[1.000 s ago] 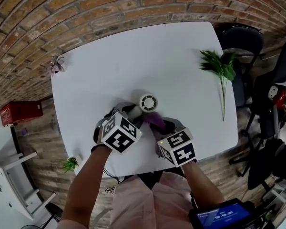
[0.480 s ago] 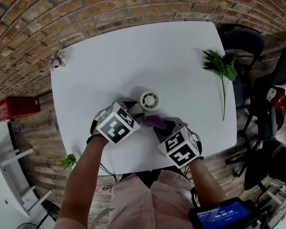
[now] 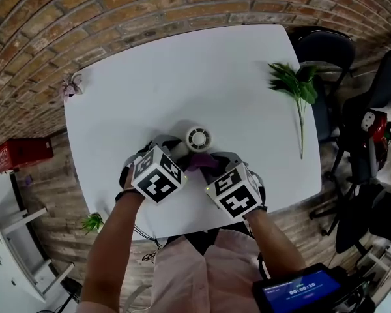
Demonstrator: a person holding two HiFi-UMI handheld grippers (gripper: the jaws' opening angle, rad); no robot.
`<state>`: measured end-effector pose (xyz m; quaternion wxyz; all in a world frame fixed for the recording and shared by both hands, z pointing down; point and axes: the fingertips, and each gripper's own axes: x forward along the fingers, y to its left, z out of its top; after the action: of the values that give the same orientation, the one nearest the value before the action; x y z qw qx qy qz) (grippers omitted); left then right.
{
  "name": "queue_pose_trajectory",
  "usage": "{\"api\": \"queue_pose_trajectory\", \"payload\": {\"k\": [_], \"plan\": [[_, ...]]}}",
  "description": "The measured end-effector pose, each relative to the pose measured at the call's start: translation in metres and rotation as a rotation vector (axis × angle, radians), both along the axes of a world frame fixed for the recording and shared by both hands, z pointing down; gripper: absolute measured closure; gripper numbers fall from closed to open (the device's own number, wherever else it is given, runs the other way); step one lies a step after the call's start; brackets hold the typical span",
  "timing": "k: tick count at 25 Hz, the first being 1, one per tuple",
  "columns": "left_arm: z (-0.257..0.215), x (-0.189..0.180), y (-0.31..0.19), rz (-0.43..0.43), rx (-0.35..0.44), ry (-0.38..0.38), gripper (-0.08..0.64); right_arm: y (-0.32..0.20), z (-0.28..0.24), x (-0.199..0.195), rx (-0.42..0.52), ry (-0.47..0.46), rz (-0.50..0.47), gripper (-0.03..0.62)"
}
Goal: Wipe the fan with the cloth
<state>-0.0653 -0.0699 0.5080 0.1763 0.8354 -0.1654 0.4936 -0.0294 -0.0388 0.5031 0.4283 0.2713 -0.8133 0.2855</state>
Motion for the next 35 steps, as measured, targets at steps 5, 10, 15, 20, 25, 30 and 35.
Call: {"api": "queue_pose_trajectory", "payload": {"k": [5, 10, 15, 20, 25, 30, 35], "plan": [[-0.001, -0.001, 0.002, -0.017, -0.002, 0.028, 0.367, -0.005, 0.0, 0.014, 0.007, 0.018, 0.03, 0.508], [-0.001, -0.002, 0.004, -0.002, -0.004, 0.029, 0.367, -0.007, -0.001, 0.022, 0.01, 0.029, 0.042, 0.509], [-0.002, -0.002, 0.008, 0.015, -0.004, 0.034, 0.367, -0.01, -0.001, 0.031, 0.017, 0.04, 0.046, 0.509], [-0.002, -0.003, 0.009, 0.037, 0.0, 0.041, 0.367, -0.014, -0.001, 0.037, 0.022, 0.053, 0.039, 0.509], [-0.002, -0.003, 0.011, 0.078, 0.002, 0.048, 0.367, -0.018, -0.001, 0.042, 0.024, 0.061, 0.047, 0.509], [-0.001, -0.003, 0.013, 0.139, 0.024, 0.022, 0.367, -0.025, -0.001, 0.05, 0.031, 0.072, 0.052, 0.509], [-0.001, -0.003, 0.015, 0.19, 0.045, -0.002, 0.367, -0.028, -0.001, 0.051, 0.035, 0.075, 0.035, 0.509]]}}
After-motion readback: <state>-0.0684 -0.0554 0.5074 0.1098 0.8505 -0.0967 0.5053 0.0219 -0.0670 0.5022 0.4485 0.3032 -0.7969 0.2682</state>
